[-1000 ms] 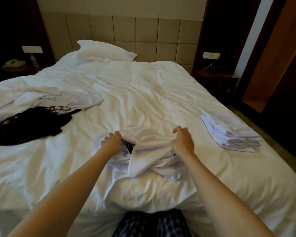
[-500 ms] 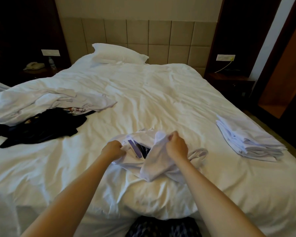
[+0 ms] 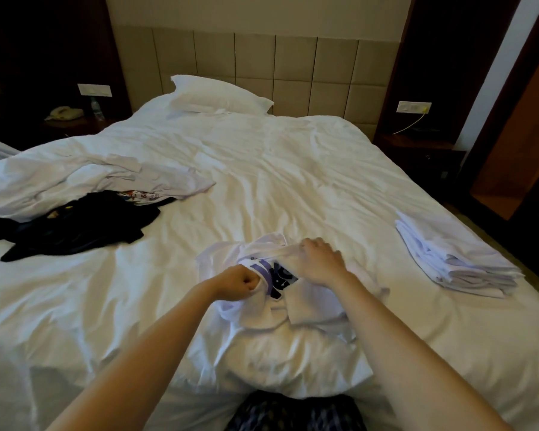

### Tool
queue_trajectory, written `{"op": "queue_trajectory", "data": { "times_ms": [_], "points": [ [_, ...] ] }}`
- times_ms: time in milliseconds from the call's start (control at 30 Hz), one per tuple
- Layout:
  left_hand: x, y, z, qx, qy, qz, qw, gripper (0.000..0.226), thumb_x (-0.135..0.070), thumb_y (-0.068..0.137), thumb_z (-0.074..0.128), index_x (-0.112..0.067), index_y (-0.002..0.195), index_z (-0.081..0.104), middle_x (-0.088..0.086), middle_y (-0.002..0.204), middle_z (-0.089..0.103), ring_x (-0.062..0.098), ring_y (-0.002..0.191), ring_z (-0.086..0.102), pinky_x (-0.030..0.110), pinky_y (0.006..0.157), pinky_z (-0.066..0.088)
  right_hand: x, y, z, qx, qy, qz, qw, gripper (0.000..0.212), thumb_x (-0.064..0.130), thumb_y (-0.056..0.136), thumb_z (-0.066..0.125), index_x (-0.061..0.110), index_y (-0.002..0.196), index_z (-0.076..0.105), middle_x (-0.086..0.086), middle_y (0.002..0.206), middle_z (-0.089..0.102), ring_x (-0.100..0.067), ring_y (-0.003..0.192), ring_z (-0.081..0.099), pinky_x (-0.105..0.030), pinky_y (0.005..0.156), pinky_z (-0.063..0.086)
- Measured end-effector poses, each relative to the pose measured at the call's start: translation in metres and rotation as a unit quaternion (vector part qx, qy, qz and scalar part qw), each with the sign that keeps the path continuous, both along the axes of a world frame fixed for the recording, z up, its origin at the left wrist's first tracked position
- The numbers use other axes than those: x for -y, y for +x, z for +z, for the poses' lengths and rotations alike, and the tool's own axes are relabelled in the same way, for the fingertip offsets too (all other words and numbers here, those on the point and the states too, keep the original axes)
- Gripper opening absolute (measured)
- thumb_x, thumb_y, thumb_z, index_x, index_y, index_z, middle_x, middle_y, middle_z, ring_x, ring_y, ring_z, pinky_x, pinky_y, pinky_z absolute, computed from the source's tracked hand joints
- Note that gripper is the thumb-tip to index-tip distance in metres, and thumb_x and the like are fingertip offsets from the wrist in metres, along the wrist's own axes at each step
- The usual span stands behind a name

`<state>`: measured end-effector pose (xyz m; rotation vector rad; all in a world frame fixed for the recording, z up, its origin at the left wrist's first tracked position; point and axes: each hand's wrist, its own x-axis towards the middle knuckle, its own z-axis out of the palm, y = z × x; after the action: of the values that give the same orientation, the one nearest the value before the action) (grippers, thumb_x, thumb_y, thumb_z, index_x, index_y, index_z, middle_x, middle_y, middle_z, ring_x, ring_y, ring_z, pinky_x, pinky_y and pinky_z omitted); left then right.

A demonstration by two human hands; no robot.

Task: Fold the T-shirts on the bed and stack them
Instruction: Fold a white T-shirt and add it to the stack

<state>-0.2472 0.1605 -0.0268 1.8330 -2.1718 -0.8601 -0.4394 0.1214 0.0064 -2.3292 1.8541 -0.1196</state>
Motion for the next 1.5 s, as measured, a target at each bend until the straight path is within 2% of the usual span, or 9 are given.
{"op": "queue_trajectory", "data": {
  "times_ms": [200,333,433,500,600,767,1000,1267,1500],
  "points": [
    [-0.012,0.002,0.008,0.075,0.23,-0.08,0.967,0.042,0.012,0.077,0.032,-0.024,0.079,0.054,0.0,0.095,0.047,0.017,0.086,0.043,0.023,0.08,0.041,-0.004,0.03,-0.015,0.144,0.145,-0.013,0.979,0.09,0.019,0.084,0.056,0.018,0.151,-0.005,-0.021,0.147,0.025,-0.037,0.129,0.039,-0.041,0.104,0.037],
    [-0.014,0.016,-0.001,0.041,0.226,0.023,0.973,0.025,-0.004,0.089,0.041,-0.013,0.102,0.059,0.012,0.119,0.052,0.028,0.109,0.05,0.029,0.093,0.042,-0.006,0.015,-0.011,0.183,0.227,-0.026,0.956,0.083,0.019,0.069,0.066,0.006,0.141,0.026,-0.014,0.128,0.05,-0.026,0.108,0.053,-0.032,0.083,0.047],
    [-0.004,0.018,-0.012,-0.006,0.122,0.148,0.981,0.015,-0.002,0.088,0.052,-0.011,0.077,0.054,0.008,0.083,0.059,0.023,0.088,0.056,0.026,0.071,0.049,-0.005,0.003,0.002,0.239,0.259,-0.017,0.936,0.035,0.005,0.078,0.06,0.003,0.112,0.053,-0.008,0.092,0.051,-0.018,0.079,0.049,-0.026,0.06,0.039],
    [0.002,0.016,-0.016,-0.077,0.069,0.236,0.966,0.004,-0.006,0.083,0.056,-0.008,0.082,0.053,0.009,0.078,0.055,0.023,0.08,0.055,0.036,0.073,0.051,0.0,-0.006,0.004,0.211,0.219,-0.037,0.952,0.008,0.005,0.08,0.059,0.007,0.086,0.055,-0.007,0.079,0.051,-0.018,0.068,0.05,-0.025,0.054,0.036],
    [0.009,0.012,-0.021,-0.128,0.052,0.301,0.944,0.053,-0.022,0.087,0.061,0.007,0.126,0.04,0.021,0.101,0.061,0.031,0.092,0.06,0.038,0.078,0.05,0.01,-0.017,0.003,0.197,0.055,-0.139,0.969,0.006,0.01,0.084,0.056,0.009,0.077,0.056,-0.012,0.087,0.06,-0.029,0.088,0.062,-0.028,0.064,0.041],
    [0.006,-0.004,-0.009,-0.061,-0.008,0.177,0.982,0.028,-0.038,0.083,0.067,-0.011,0.085,0.062,0.004,0.08,0.056,0.014,0.074,0.048,0.017,0.059,0.035,0.006,-0.036,0.023,0.293,-0.177,-0.27,0.9,0.026,0.008,0.093,0.043,0.007,0.11,0.063,-0.016,0.108,0.065,-0.036,0.098,0.06,-0.034,0.073,0.043],
    [-0.001,-0.039,0.007,-0.12,0.101,-0.029,0.987,0.026,-0.009,0.077,0.072,-0.015,0.089,0.049,-0.001,0.088,0.051,0.014,0.082,0.048,0.021,0.075,0.038,0.011,-0.057,0.02,0.389,-0.104,-0.333,0.852,0.018,0.006,0.093,0.041,0.004,0.092,0.059,-0.019,0.104,0.064,-0.036,0.098,0.06,-0.036,0.074,0.046],
    [-0.006,-0.026,0.006,-0.36,0.213,0.098,0.903,0.034,0.0,0.091,0.049,-0.019,0.12,0.05,0.006,0.11,0.059,0.018,0.096,0.058,0.026,0.079,0.047,0.007,-0.071,0.023,0.498,-0.098,-0.376,0.775,0.033,-0.001,0.092,0.039,0.003,0.118,0.059,-0.018,0.122,0.058,-0.034,0.111,0.055,-0.03,0.079,0.041],
    [-0.009,-0.037,-0.007,-0.094,0.095,0.058,0.989,0.05,-0.025,0.088,0.064,-0.017,0.132,0.042,0.006,0.131,0.043,0.022,0.123,0.045,0.03,0.101,0.038,-0.004,-0.067,0.015,0.525,-0.132,-0.367,0.756,0.029,0.002,0.094,0.039,0.002,0.117,0.057,-0.016,0.121,0.059,-0.032,0.111,0.055,-0.026,0.078,0.038]
  ]
}}
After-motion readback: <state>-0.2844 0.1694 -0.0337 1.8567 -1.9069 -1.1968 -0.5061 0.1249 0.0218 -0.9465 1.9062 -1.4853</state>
